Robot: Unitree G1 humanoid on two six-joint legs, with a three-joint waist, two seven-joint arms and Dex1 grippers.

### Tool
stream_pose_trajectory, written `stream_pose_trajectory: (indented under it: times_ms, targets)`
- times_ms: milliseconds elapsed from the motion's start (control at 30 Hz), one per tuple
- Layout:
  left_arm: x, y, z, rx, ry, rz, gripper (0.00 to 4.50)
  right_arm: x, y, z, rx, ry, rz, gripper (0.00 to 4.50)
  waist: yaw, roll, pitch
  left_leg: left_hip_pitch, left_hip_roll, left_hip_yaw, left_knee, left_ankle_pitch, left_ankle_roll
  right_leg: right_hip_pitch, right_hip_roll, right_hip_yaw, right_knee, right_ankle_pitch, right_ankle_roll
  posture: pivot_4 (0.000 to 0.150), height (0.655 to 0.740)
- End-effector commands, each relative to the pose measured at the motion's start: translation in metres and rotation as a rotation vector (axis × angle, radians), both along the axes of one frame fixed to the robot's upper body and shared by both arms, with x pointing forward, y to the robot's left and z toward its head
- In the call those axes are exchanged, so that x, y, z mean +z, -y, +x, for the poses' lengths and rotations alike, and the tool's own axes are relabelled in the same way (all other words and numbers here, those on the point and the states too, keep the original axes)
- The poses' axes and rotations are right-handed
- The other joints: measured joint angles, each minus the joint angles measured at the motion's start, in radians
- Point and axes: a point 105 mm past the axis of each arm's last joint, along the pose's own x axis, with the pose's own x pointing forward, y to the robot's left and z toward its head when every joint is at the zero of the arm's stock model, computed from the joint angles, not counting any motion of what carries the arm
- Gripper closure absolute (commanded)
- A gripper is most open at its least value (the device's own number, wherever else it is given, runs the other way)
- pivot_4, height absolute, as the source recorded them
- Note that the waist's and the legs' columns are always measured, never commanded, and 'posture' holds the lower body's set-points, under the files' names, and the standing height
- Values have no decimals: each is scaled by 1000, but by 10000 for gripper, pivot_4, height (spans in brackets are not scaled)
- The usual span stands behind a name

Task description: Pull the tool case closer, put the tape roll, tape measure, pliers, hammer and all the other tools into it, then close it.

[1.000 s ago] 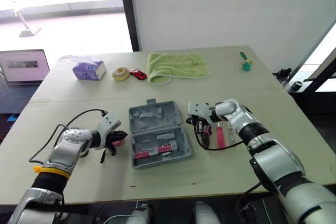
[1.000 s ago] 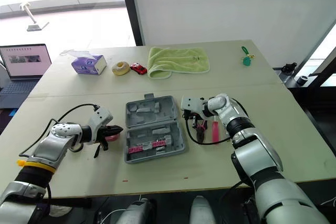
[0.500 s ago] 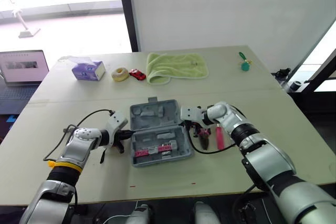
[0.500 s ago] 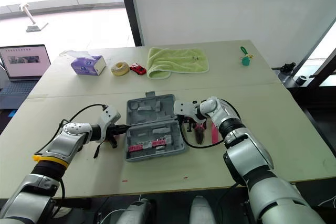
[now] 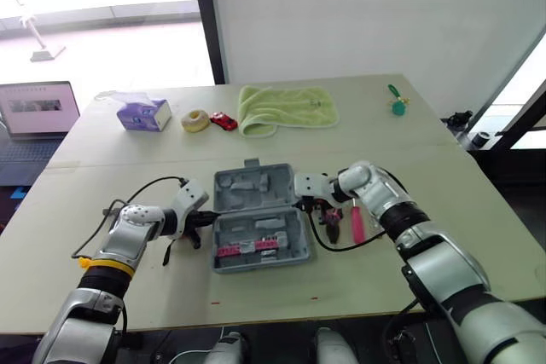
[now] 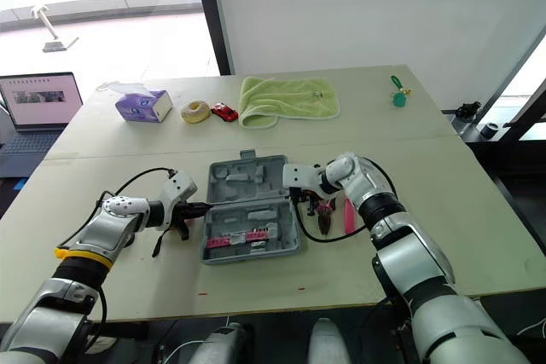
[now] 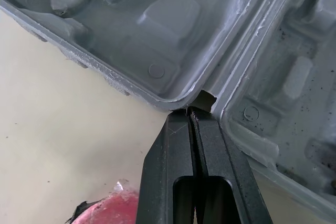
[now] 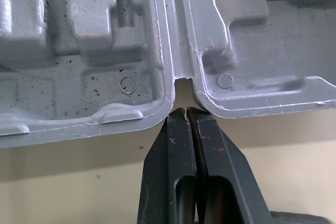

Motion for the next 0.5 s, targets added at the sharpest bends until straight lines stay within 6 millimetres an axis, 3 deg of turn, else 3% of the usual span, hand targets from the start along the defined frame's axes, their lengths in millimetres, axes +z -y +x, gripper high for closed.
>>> stream_pose_trajectory:
  times_ms: [33,300,500]
  targets:
    - [-3,14,-9,-79,-6,-34,44407,-1,-14,-9,59,7,13,44210,-1,0,-1,0,0,0,0,0,0,0,0,0,0,0,0,1500,7400]
    - [-5,12,-33,-166,-51,-52,44407,-8,-8,-26,52,-19,18,44210,2,0,-1,0,0,0,0,0,0,1,0,0,0,0,0,1500,7400]
    - [-2,-3,-51,-192,-14,-46,44407,-14,-7,-54,23,-91,35,44210,2,-1,-1,1,1,0,0,0,1,1,0,0,-1,0,0,1500,7400]
